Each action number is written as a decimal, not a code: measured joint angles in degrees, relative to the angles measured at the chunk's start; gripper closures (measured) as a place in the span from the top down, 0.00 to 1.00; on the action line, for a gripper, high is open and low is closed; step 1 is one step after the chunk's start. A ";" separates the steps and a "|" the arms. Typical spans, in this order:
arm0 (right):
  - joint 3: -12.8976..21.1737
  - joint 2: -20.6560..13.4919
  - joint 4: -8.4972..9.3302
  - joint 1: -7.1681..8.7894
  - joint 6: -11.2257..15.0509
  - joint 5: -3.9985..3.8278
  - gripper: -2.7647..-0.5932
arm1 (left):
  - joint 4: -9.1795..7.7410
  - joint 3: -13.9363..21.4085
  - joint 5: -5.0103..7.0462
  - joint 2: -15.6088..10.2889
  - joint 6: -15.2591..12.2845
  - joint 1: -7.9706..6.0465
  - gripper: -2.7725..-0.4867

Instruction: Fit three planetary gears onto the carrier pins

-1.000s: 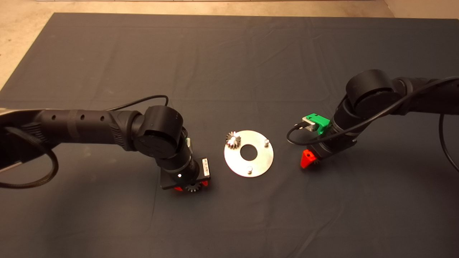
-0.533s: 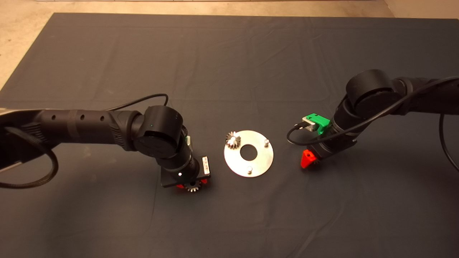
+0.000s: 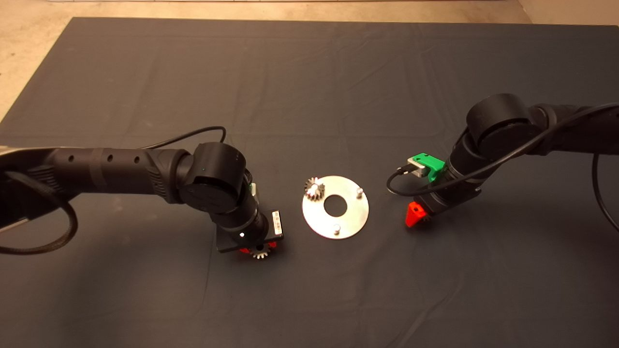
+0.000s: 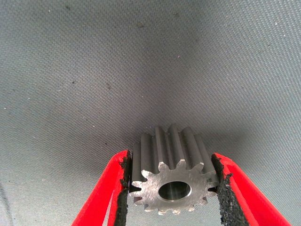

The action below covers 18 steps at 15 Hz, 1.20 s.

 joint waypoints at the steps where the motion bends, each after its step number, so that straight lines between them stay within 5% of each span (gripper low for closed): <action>1: 0.00 0.00 0.00 0.00 0.00 0.00 1.00 | 0.00 0.00 0.00 0.00 0.00 0.00 0.26; 11: 0.00 -0.17 0.00 0.00 -0.01 0.02 1.00 | 0.04 0.10 0.05 0.00 0.11 0.00 0.20; 14: 0.00 -0.28 0.00 0.00 0.00 0.00 1.00 | 0.02 0.51 0.08 0.20 3.08 0.00 0.20; 18: 0.00 -0.30 -0.01 0.00 -0.03 -0.02 1.00 | 0.01 3.33 0.03 0.16 3.67 -0.02 0.20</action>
